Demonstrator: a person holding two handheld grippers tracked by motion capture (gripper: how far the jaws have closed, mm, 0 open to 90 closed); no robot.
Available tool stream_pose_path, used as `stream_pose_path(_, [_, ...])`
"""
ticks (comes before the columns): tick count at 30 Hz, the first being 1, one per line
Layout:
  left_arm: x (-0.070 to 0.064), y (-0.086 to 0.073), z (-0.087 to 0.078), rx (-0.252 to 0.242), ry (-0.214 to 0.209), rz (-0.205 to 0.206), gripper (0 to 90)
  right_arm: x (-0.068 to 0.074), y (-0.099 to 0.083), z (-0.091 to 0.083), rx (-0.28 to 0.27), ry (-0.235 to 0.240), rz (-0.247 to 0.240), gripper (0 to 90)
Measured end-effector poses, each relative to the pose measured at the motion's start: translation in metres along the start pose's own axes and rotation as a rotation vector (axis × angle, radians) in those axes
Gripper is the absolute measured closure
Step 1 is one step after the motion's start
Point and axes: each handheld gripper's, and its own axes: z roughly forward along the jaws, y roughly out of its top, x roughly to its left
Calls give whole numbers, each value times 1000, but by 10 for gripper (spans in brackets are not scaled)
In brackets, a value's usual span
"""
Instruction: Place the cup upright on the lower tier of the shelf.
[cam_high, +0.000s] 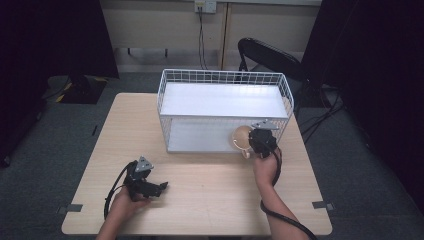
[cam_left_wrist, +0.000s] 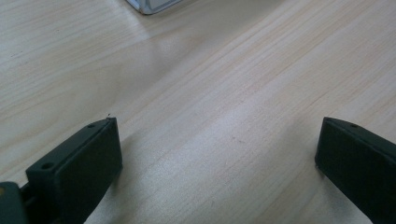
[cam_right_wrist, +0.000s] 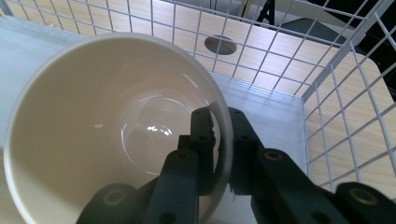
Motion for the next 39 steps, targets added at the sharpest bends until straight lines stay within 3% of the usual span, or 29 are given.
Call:
stream_pose_path(9, [0,0,0,0,0,0,1,-3,3,-2,-45,3,37,810])
stream_pose_path(15, [0,0,0,0,0,0,0,-5,6,-7,-73,-5,58,627])
stream_pose_path(22, [0,0,0,0,0,0,0,-5,10,-15,-82,49,71,474])
stream_pose_path(27, [0,0,0,0,0,0,0,-4,10,-22,-74,121,84,343])
stream_pose_path(28, [0,0,0,0,0,0,0,-4,9,-22,-54,139,89,278])
stream_pose_path(39, [0,0,0,0,0,0,0,-7,-4,-29,-25,182,125,193])
